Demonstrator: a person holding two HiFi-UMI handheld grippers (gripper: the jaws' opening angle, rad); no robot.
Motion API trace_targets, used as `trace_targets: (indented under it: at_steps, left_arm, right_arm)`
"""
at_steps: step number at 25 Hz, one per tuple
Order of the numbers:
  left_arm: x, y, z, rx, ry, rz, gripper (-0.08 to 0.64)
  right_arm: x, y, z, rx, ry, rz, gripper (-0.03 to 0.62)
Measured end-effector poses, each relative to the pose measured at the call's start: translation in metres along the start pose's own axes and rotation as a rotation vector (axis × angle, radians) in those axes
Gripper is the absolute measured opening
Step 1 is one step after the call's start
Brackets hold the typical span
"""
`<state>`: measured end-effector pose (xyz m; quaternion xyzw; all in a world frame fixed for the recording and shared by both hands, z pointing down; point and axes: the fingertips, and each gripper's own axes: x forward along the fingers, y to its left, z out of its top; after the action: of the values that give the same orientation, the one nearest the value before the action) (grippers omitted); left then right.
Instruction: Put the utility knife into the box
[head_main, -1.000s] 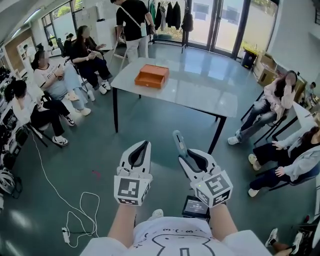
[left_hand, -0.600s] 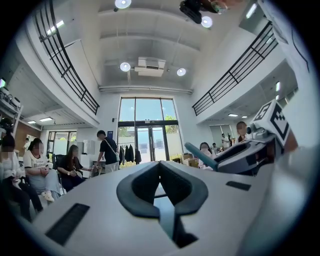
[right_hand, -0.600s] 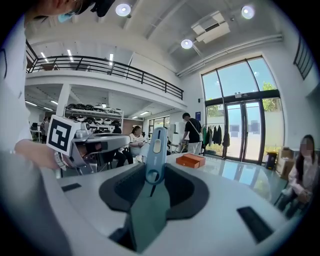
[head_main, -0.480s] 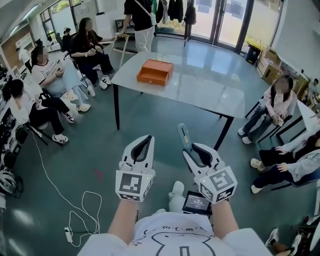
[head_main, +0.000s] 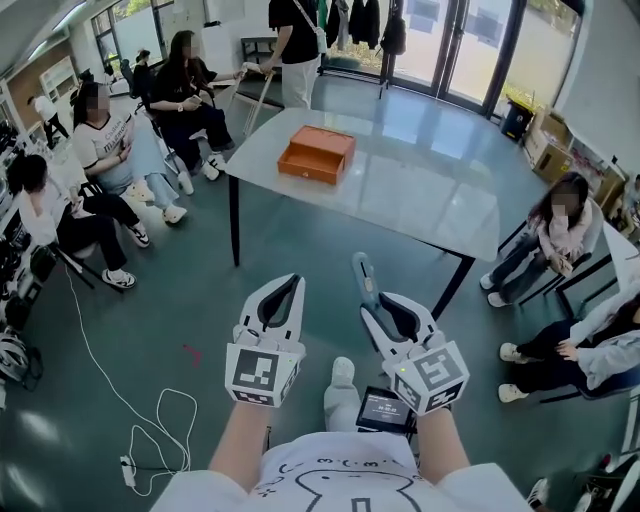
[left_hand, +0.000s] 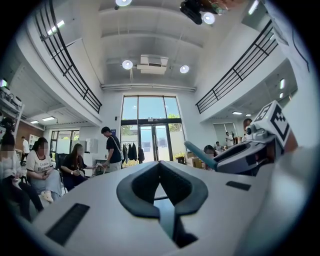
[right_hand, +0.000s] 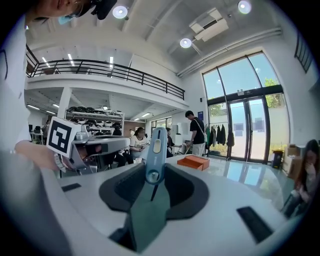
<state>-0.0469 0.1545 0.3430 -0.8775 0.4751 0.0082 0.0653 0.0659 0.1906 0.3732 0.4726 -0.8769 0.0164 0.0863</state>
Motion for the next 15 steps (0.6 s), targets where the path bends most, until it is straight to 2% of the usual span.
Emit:
trace_targets:
  at_steps: [6, 11, 15]
  left_arm:
    - [0.050, 0.013, -0.003, 0.019, 0.010, -0.004, 0.015]
    - [0.095, 0.027, -0.023, 0.020, 0.016, 0.023, 0.015]
    - [0.140, 0.042, -0.013, 0.015, 0.030, 0.032, 0.015]
  right_arm:
    - [0.039, -0.038, 0.008, 0.001, -0.010, 0.023, 0.130]
    - [0.077, -0.075, -0.005, 0.001, -0.005, 0.052, 0.130]
    - [0.107, -0.111, 0.012, 0.009, 0.008, 0.074, 0.130]
